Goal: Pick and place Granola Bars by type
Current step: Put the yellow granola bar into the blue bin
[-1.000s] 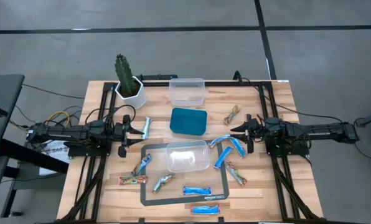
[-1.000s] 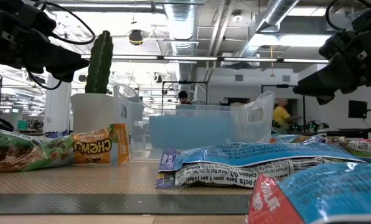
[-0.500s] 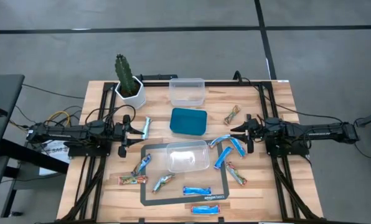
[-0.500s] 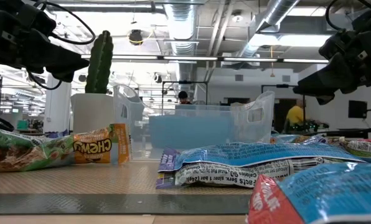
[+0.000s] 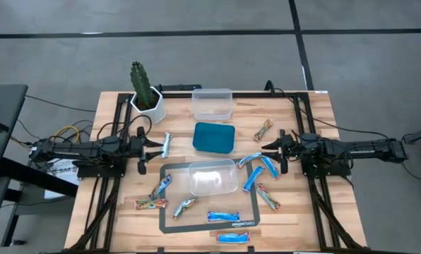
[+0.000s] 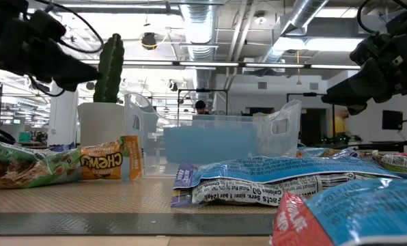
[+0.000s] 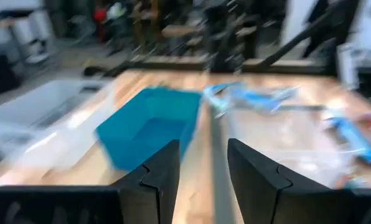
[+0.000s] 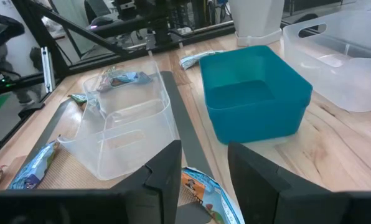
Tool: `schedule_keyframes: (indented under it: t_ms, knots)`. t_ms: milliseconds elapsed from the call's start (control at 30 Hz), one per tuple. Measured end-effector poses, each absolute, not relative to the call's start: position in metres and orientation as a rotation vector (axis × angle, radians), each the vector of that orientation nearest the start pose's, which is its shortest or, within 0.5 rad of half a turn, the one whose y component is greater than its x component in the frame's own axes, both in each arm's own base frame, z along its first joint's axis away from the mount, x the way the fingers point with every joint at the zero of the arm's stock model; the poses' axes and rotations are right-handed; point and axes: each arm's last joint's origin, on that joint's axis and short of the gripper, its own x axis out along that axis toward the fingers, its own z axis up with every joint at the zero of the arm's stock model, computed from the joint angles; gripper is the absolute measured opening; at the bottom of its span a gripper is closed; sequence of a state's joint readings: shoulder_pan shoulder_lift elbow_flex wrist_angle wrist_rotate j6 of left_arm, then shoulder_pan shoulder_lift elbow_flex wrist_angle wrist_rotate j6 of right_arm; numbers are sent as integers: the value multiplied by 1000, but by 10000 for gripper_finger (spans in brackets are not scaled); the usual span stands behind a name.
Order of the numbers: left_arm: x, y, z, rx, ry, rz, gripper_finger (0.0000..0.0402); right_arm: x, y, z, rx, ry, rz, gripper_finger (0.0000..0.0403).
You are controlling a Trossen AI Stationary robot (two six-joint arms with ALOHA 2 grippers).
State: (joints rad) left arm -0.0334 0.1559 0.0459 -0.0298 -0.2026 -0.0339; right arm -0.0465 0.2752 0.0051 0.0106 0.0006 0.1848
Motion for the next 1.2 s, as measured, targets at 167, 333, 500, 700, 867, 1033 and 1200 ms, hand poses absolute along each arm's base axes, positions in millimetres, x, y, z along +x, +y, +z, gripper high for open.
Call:
schedule_keyframes:
  t_ms: [167,333,500,700,867,1033,1200]
  knots:
    - [110,5,175,-58,244,287,128,111,-5,143,190,255,-71,124]
    - [121,7,192,-98,340,401,128,111,-5,143,190,255,-71,124]
    - [136,10,207,-97,443,554,128,111,-5,143,190,255,-71,124]
    - [160,11,212,-149,577,679,128,111,-5,143,190,254,-71,124]
    - [181,11,201,-215,714,765,128,111,-5,143,189,254,-71,124]
    - [195,13,191,-212,849,835,128,111,-5,143,190,255,-71,124]
    - [211,10,195,-213,881,807,128,111,-5,143,190,255,-71,124]
